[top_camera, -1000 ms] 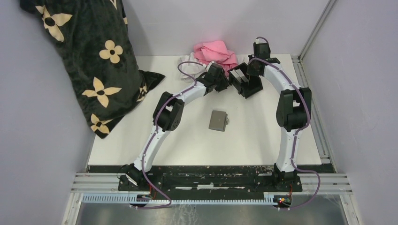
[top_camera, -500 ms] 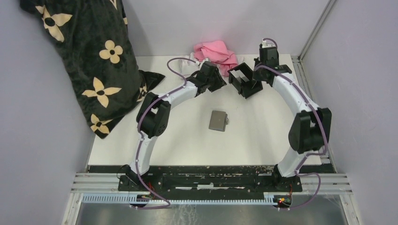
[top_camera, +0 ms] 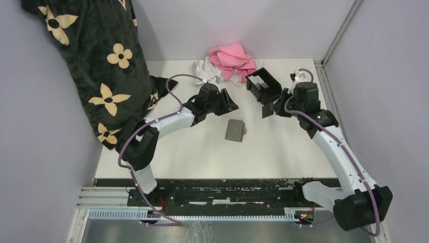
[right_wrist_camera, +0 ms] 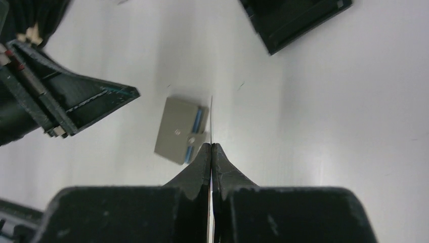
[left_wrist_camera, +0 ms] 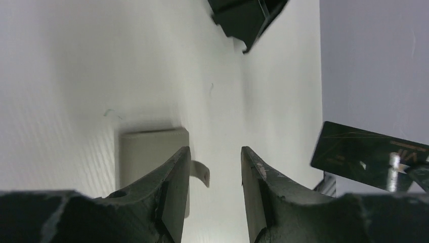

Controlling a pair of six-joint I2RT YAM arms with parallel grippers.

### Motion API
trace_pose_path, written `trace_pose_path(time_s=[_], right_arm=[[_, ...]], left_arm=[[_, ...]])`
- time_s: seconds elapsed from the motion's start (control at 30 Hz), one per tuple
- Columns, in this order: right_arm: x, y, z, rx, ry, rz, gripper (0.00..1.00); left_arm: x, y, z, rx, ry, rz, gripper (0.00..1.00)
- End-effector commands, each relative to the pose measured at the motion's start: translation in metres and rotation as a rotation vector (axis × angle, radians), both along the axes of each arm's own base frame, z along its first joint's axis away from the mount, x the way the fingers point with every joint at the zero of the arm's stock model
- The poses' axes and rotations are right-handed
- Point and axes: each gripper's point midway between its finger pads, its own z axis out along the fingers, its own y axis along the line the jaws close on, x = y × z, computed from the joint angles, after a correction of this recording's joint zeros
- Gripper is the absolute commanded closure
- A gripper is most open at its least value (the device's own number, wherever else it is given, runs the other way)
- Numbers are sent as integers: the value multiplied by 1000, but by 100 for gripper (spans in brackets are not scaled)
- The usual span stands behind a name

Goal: Put the credit cards into the card holder
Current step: Pick up the credit card from the storage box.

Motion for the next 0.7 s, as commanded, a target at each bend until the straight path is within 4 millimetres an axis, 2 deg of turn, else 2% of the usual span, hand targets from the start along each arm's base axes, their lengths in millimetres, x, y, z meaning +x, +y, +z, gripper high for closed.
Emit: trace_pose_path(time_s=[0.0, 0.13, 0.27, 0.5, 0.67], right_arm=[[-30, 40, 7, 184, -11, 145, 99], [-56, 52, -3, 252, 11, 210, 99], [-71, 59, -17, 304, 39, 251, 99], [-80, 75, -25, 411, 52, 310, 99], [-85, 81, -32, 454, 67, 333, 99]], left_arm=[[-31, -24, 51, -146, -179, -239, 51], [-59, -36, 60, -176, -227, -427, 50], [-80, -39, 65, -193, -260, -569, 49], [-108, -43, 59, -222, -231, -767, 46], [-118, -42, 46, -212, -195, -844, 46]])
